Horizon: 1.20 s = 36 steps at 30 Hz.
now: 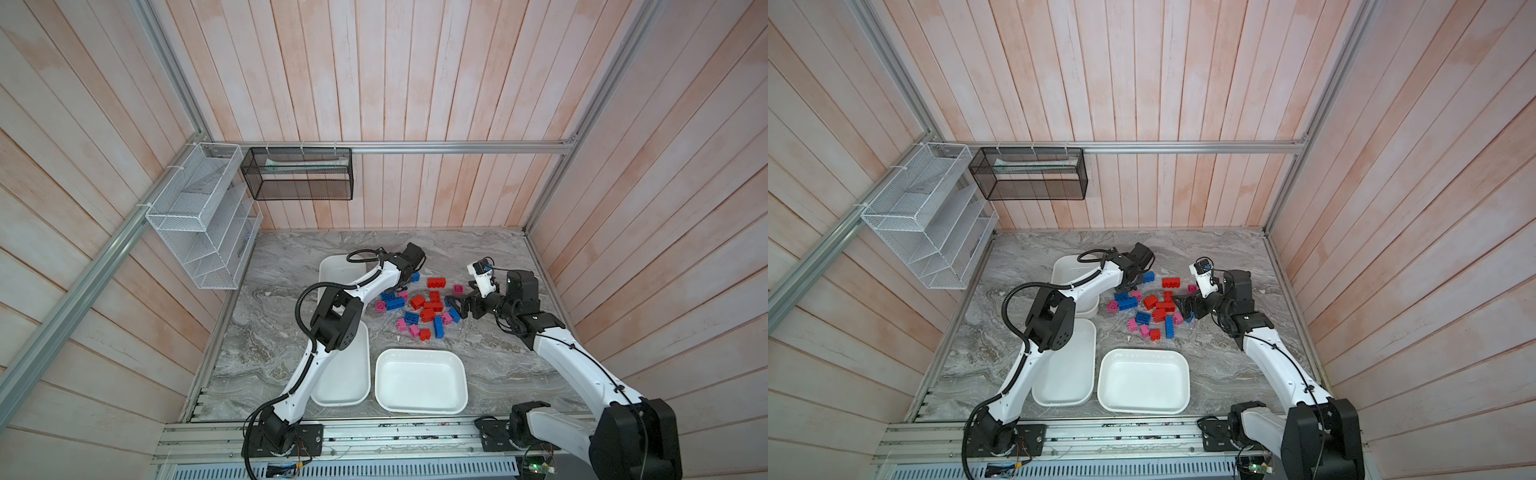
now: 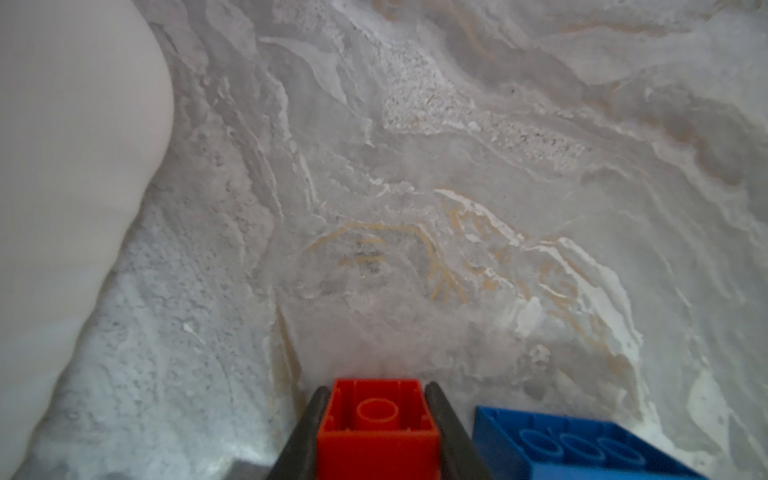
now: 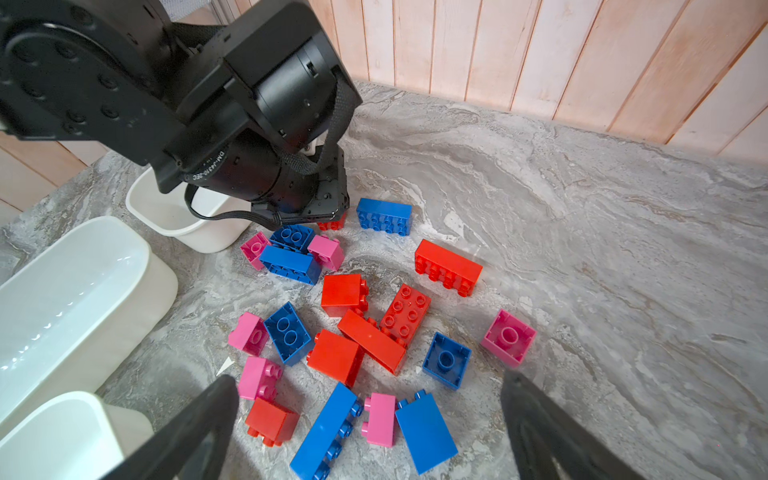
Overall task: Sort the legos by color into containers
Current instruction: 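Close the left gripper on the red brick and lift it, then carry the red brick to the farther tub and release it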
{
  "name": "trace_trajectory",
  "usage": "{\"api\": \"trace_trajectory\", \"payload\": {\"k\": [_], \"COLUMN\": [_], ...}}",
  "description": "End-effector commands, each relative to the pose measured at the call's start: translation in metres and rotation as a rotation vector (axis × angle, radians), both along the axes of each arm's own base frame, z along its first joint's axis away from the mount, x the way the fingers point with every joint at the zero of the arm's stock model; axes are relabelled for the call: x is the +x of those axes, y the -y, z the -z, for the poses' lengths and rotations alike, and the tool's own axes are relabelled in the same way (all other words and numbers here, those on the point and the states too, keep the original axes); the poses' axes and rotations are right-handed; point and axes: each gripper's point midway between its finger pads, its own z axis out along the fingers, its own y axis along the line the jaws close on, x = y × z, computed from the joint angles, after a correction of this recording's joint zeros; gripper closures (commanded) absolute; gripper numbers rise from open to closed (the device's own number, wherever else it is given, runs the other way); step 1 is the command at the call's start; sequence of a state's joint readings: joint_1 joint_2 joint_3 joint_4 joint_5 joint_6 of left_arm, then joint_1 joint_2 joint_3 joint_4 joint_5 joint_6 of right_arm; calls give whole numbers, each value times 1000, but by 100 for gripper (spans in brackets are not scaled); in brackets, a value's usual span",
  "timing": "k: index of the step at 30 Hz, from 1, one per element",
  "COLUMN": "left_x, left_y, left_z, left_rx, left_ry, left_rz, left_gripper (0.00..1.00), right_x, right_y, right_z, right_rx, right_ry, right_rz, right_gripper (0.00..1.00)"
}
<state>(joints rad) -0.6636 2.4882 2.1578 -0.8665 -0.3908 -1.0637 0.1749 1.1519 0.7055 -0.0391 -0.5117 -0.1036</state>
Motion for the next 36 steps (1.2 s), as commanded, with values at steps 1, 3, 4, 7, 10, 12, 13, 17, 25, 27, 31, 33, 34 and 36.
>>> {"api": "trace_trajectory", "payload": {"k": [1, 3, 4, 7, 10, 12, 13, 17, 25, 27, 31, 33, 34, 36], "left_x": [6, 4, 1, -9, -25, -36, -40, -48, -34, -24, -7, 1, 5, 13], "left_y": [-10, -7, -6, -9, -26, -44, -52, -93, -150, -154, -158, -160, -162, -163], "left_z": [-66, -91, -104, -137, -158, -161, -161, -145, -81, -66, -41, -33, -33, -32], "left_rx": [22, 20, 18, 26, 67, 98, 101, 94, 125, 119, 133, 144, 149, 153], "left_ry": [108, 149, 172, 234, 259, 257, 254, 225, 145, 135, 108, 105, 109, 117], "left_rz": [46, 111, 147, 264, 359, 404, 421, 458, 452, 446, 447, 436, 428, 411], "left_gripper": [78, 78, 77, 76, 76, 76, 76, 76, 75, 75, 75, 74, 73, 68], "right_x": [4, 3, 2, -3, -8, -11, -12, -16, -18, -18, -17, -17, -17, -16], "right_y": [-7, -10, -12, -21, -30, -38, -41, -55, -65, -65, -63, -62, -61, -60], "right_z": [-14, -22, -25, -33, -35, -36, -36, -38, -35, -32, -26, -25, -25, -24], "right_rx": [49, 71, 84, 123, 145, 145, 141, 135, 124, 119, 103, 97, 94, 89], "right_ry": [11, 17, 17, 6, -17, -28, -31, -34, -44, -50, -62, -61, -60, -61], "right_rz": [-24, -41, -53, -101, -147, -179, -190, -224, -237, -235, -221, -213, -208, -203], "right_gripper": [2, 2, 2, 2, 2, 2, 2, 2, 2, 2, 2, 2, 2, 2]}}
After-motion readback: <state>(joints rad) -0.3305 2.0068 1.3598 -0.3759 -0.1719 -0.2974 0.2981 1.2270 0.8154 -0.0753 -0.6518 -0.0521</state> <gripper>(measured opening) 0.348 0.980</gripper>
